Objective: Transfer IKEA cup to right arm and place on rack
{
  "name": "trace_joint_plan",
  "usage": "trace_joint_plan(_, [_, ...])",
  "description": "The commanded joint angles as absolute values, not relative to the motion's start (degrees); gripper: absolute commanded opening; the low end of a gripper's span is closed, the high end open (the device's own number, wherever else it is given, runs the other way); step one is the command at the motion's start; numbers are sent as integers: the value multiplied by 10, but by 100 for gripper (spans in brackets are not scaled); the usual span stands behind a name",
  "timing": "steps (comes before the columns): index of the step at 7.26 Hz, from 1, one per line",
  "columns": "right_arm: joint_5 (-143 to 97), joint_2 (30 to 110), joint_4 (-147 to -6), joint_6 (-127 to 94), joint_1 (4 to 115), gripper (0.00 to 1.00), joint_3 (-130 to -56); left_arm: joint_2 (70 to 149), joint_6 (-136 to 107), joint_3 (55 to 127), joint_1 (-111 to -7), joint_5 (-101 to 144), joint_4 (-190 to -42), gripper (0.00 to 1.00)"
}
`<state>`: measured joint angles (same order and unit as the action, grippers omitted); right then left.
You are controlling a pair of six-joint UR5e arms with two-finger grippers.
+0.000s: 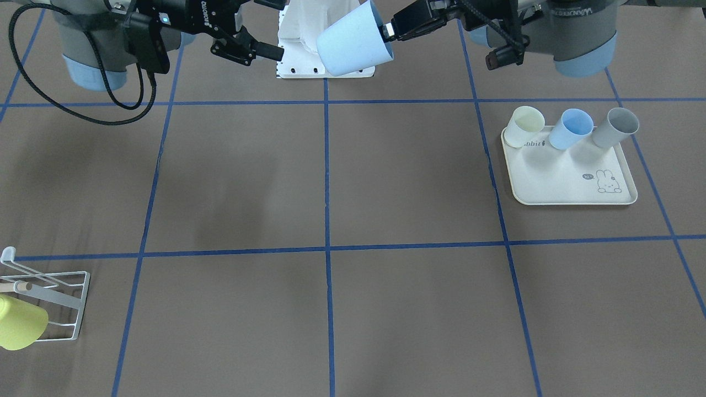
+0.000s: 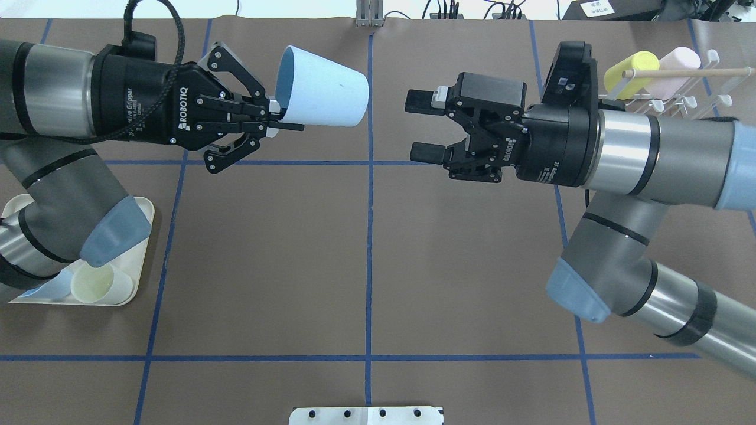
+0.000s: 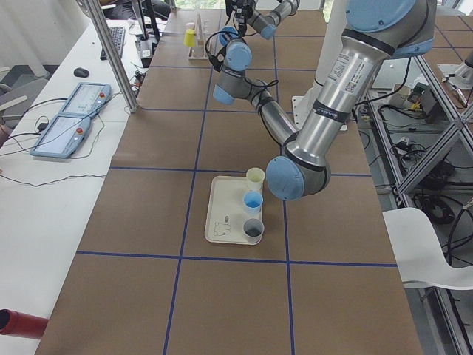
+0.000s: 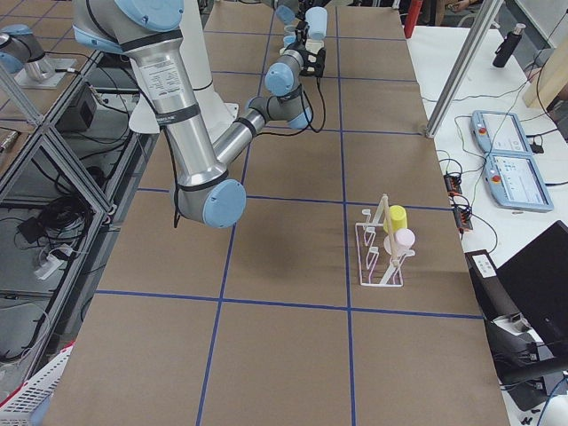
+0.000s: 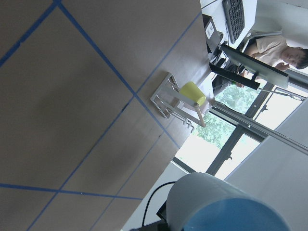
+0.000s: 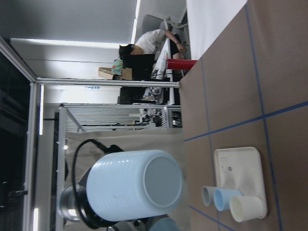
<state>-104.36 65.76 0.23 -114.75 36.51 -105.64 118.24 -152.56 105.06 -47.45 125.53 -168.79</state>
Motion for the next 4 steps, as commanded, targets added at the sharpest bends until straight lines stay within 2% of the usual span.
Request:
trace_joint_plan(1, [-971, 636, 47, -1152, 310, 99, -1053, 1183, -1581, 1039, -465, 1254, -1751, 0])
trace_joint_plan(4, [-955, 628, 47, -1154, 305, 99, -1052, 1183, -1684, 1039, -439, 1208, -1831, 0])
